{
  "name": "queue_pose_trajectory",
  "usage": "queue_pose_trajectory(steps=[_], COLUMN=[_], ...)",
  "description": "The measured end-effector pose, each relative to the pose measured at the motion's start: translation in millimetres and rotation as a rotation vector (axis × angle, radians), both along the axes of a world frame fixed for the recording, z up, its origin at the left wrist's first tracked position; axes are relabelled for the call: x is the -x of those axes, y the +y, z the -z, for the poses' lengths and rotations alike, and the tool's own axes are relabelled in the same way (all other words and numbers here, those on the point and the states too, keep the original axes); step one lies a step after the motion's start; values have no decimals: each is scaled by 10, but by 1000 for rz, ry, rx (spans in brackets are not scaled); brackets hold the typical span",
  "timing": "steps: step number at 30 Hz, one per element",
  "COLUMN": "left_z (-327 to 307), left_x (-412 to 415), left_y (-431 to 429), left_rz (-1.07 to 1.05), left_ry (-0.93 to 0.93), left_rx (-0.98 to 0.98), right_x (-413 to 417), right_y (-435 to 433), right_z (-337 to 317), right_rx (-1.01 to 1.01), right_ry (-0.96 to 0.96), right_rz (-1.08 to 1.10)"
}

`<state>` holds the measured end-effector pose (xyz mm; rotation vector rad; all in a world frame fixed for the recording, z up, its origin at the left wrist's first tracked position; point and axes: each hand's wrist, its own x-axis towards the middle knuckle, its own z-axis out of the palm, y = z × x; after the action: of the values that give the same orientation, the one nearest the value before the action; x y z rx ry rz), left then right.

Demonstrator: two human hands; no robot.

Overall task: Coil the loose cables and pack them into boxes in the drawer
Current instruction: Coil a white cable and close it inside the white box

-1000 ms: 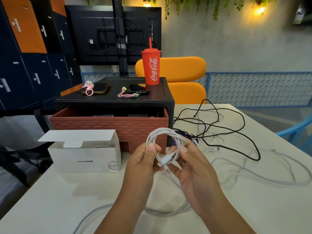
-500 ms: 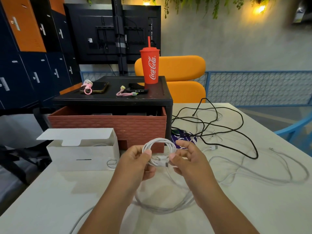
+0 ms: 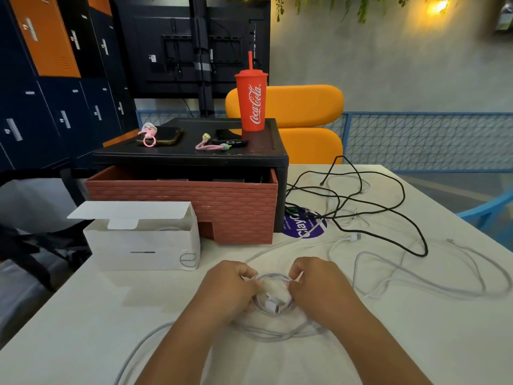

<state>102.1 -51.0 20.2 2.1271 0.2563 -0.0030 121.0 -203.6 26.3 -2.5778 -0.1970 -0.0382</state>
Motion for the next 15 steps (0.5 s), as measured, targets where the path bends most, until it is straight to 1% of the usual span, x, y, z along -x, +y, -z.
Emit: queue_pose_trajectory(steps=[2, 4, 6, 10, 12, 15], left_z=[42, 29, -46, -229, -300, -340], left_x=[-2, 2, 0, 28, 74, 109], left_y=[-32, -35, 37, 359, 498, 636], left_rz=[4, -12, -100, -435, -523, -536], left_ry=[-22, -62, -147, -368, -396, -357], left_rx=[-128, -167, -124, -55, -13, 56], right_x=[-5, -5, -7, -7, 3, 34], right_y=[1, 5, -5, -11, 4, 25], right_z=[1, 0, -1, -34, -56, -72], right_rx=[78, 118, 108, -15, -59, -112], right_ry=[-17, -36, -69, -152, -179, -232], right_rz=[-14, -26, -27, -20, -32, -69])
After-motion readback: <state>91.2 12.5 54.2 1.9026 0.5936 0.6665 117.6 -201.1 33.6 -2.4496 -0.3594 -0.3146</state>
